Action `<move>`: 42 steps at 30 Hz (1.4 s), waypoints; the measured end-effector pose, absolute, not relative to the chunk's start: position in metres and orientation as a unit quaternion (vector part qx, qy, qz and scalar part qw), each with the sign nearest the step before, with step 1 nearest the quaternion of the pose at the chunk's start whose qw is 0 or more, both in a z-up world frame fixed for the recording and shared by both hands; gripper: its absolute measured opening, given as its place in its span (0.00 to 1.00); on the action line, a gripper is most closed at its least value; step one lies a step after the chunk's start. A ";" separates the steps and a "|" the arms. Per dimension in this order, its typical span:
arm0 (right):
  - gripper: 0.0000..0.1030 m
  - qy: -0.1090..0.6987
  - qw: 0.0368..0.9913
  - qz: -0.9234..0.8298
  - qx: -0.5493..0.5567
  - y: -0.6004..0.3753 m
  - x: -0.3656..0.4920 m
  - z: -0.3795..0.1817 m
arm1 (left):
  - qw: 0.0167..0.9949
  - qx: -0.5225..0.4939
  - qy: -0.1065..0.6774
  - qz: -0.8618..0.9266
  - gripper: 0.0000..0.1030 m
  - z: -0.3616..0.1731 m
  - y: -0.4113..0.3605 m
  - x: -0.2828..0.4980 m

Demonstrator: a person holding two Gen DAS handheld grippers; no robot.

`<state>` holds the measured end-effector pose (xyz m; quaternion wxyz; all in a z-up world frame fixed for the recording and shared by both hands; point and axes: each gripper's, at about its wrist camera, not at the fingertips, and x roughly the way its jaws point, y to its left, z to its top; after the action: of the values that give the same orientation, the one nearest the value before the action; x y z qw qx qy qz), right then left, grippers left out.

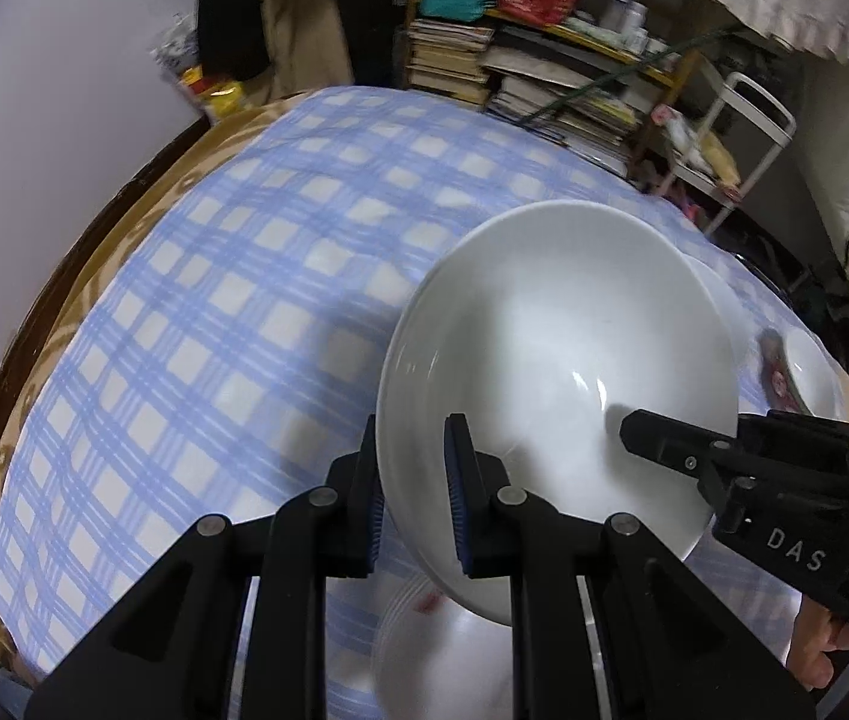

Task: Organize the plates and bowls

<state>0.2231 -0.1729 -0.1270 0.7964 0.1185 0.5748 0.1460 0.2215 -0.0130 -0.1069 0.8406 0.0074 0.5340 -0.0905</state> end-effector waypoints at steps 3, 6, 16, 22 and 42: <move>0.18 0.574 0.798 0.134 0.123 -0.196 0.204 -0.123 | 0.839 0.014 0.533 -0.110 0.17 -0.103 -0.035 0.210; 0.18 0.574 0.801 0.120 0.122 -0.217 0.189 -0.119 | 0.835 0.023 0.536 -0.122 0.17 -0.103 -0.059 0.200; 0.18 0.560 0.808 0.050 0.175 -0.290 0.144 -0.120 | 0.809 0.033 0.563 -0.168 0.17 -0.122 -0.129 0.176; 0.18 0.586 0.788 0.020 0.187 -0.321 0.131 -0.137 | 0.789 0.053 0.585 -0.182 0.17 -0.142 -0.161 0.166; 0.18 0.604 0.777 -0.038 0.174 -0.351 0.126 -0.166 | 0.770 0.068 0.614 -0.163 0.20 -0.166 -0.181 0.157</move>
<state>0.1261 -0.3508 -0.1656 0.7771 0.1737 0.6037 -0.0376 0.1567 -0.1807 -0.1661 0.7697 0.0679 0.6136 -0.1627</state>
